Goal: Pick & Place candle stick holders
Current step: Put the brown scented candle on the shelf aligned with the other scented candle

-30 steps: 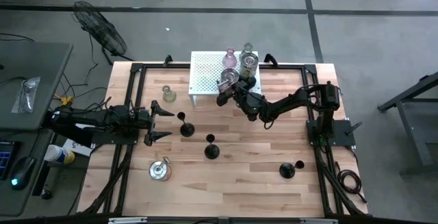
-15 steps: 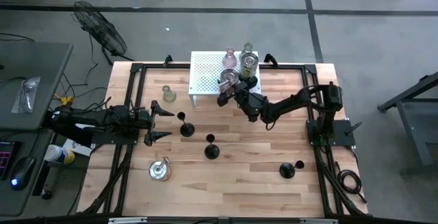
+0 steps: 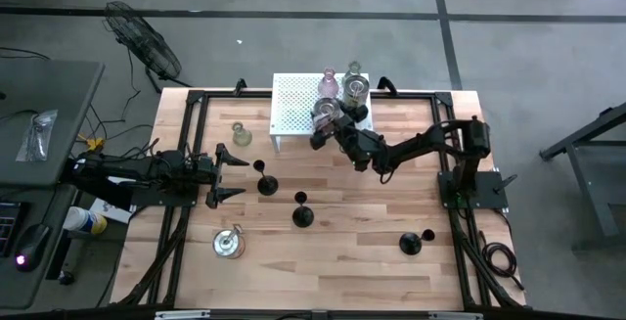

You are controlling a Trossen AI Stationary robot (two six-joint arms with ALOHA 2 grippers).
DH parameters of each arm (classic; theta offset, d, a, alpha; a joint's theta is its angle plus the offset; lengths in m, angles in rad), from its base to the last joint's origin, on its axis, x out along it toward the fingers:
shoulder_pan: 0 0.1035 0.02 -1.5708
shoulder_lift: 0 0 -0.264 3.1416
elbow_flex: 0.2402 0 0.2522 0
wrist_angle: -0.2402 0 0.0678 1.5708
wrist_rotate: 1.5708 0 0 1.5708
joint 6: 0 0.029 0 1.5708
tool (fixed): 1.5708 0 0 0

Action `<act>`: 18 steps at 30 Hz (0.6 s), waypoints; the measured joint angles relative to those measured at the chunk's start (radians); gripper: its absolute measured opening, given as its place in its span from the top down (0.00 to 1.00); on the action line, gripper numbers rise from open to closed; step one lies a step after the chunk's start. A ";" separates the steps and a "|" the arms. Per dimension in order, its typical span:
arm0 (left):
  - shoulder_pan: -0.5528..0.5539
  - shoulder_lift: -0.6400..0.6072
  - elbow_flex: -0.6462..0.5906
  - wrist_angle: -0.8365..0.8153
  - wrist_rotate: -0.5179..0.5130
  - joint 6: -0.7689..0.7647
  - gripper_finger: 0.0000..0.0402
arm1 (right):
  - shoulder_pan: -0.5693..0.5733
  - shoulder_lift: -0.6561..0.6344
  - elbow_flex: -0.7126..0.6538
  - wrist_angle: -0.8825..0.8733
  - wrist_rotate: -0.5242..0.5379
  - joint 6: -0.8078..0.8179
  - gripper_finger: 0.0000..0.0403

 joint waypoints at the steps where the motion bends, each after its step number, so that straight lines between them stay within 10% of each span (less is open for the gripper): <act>1: 0.000 0.000 0.000 0.000 0.000 0.000 0.07 | -0.003 -0.001 0.005 0.003 -0.009 0.000 0.06; 18: 0.000 0.000 0.000 0.000 0.000 0.000 0.07 | -0.020 -0.002 0.073 -0.002 -0.049 -0.143 0.05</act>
